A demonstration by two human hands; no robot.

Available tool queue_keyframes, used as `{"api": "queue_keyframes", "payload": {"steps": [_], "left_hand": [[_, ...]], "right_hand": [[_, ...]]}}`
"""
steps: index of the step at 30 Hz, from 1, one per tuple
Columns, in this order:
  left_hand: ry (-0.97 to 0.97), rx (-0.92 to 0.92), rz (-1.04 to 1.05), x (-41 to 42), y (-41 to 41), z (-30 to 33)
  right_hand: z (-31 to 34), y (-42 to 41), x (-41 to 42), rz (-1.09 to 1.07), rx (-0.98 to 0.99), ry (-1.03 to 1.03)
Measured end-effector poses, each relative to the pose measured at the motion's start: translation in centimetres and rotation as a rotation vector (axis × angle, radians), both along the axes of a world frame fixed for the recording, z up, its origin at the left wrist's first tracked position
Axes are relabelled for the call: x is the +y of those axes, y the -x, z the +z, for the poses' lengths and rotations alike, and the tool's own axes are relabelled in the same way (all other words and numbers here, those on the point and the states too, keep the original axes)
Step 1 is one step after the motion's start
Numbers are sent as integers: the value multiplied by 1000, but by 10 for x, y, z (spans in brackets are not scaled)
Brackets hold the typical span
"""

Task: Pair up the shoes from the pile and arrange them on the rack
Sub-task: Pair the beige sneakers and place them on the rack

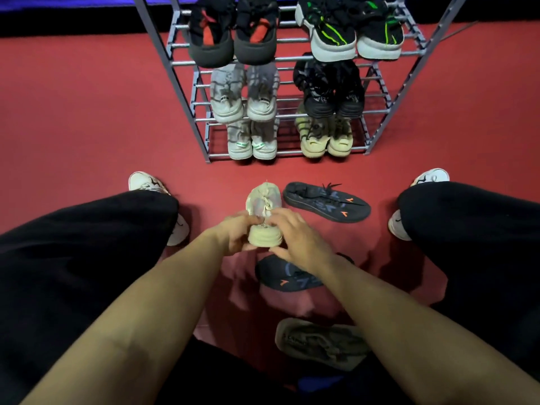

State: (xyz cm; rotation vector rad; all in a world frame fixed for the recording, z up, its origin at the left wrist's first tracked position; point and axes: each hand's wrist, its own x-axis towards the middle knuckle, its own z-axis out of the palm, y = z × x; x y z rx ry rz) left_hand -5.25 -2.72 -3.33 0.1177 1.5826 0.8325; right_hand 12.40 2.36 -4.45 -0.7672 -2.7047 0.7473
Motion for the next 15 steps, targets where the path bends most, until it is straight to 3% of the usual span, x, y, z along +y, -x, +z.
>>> {"api": "queue_keyframes", "payload": {"steps": [4,9,12,15], "left_hand": [[-55,3,171,-8,-5,-5],[-15,38,190,-19,0,-13],[0,32,218,-23,0,-17],[-9,10,223,-20,-1,-21]], "right_hand": [[5,-13,10,-255,-95,290],[-29,-27,-10,-42,-673,574],[-36,-27,-37,259,-1045,405],[-52,-21,-59,352,-1132,243]]}}
